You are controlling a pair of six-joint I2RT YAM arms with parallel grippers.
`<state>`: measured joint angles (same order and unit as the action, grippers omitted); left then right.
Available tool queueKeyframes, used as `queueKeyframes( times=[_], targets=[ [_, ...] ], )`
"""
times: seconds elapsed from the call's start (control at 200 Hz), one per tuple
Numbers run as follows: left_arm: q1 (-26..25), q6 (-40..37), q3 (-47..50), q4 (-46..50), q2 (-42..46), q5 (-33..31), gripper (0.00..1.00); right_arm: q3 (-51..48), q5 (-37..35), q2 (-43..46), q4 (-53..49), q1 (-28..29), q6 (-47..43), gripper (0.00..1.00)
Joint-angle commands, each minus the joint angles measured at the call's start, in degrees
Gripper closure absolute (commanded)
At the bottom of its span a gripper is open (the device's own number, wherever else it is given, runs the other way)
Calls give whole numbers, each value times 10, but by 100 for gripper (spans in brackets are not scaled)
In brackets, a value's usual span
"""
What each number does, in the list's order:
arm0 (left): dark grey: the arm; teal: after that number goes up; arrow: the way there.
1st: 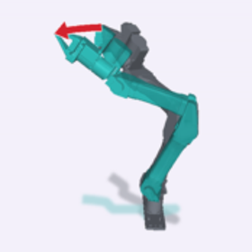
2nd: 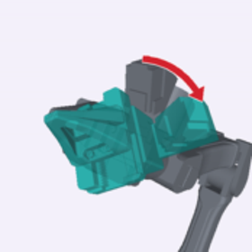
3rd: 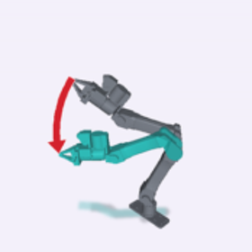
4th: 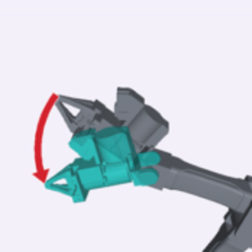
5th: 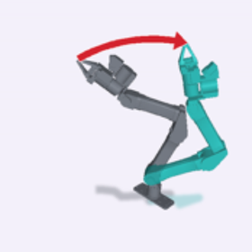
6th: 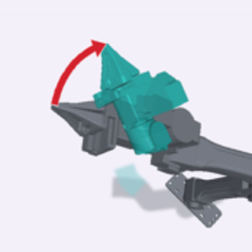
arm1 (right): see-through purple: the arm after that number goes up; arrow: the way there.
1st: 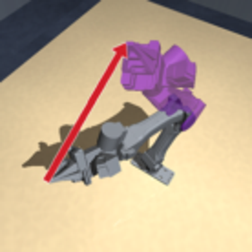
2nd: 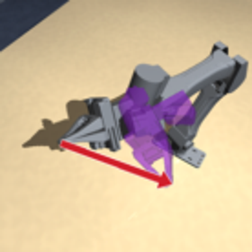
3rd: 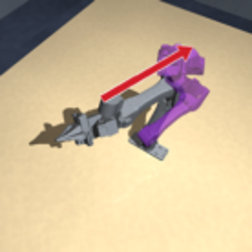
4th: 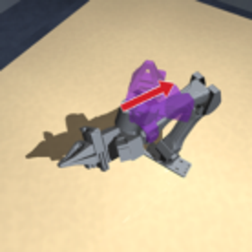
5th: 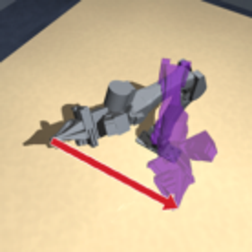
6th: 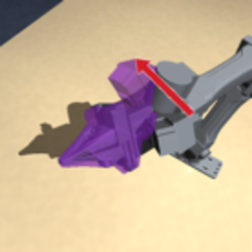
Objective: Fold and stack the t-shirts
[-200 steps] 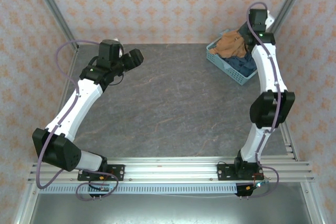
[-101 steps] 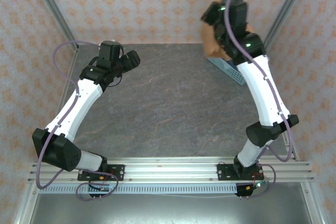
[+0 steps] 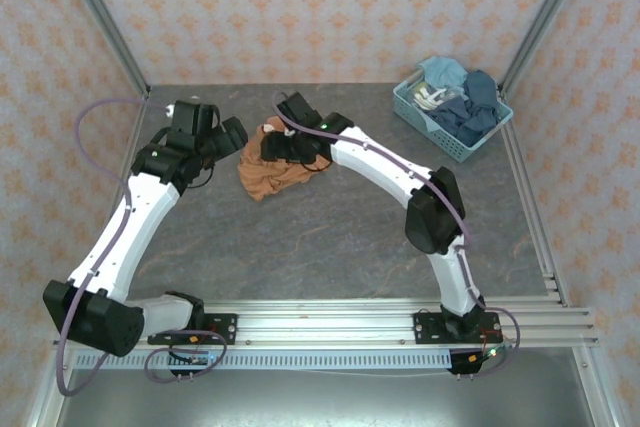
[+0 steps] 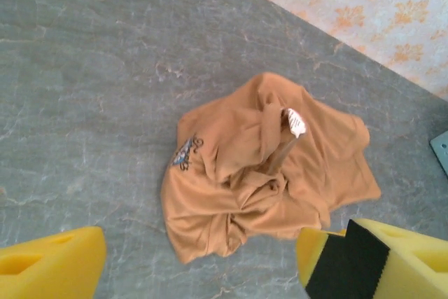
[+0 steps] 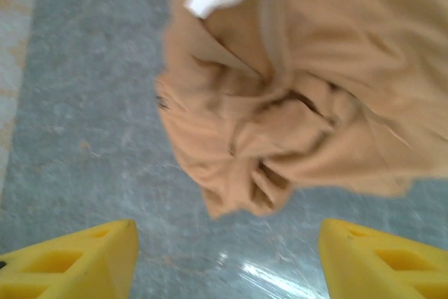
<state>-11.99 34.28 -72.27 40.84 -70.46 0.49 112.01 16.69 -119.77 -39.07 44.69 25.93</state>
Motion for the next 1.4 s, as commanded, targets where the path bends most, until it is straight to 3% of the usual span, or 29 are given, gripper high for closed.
queueKeyframes(
  times=[0.0, 0.125, 0.265, 0.641, 0.721, 0.851, 1.001, 1.236, 1.396],
  targets=[
    [-5, -13, 39, 19, 9, 46, 10, -57, 3, 97, 29, -63, 30, 31],
    [-32, 2, 51, 1, -23, 79, 9, -134, 6, 113, 34, -129, 67, 36],
    [-82, 33, 12, -19, -102, 46, 8, -172, 40, 89, 79, -181, 108, 38],
    [-104, 179, -99, 5, -336, 7, 11, -22, 15, -105, 21, -199, 136, 41],
    [-98, 196, -102, -8, -359, -4, 20, -10, -2, -127, 6, -200, 142, 45],
    [-78, 201, -96, -36, -368, -11, 64, 12, -25, -161, -17, -205, 153, 64],
    [-46, 182, -79, -66, -344, 8, 100, 23, -51, -160, -27, -213, 154, 100],
    [2, 156, -38, -86, -244, 41, 100, -55, -116, -19, -9, -216, 131, 100],
    [43, 153, -3, -67, -177, 50, 100, -135, -166, 93, -54, -217, 120, 100]
  ],
)
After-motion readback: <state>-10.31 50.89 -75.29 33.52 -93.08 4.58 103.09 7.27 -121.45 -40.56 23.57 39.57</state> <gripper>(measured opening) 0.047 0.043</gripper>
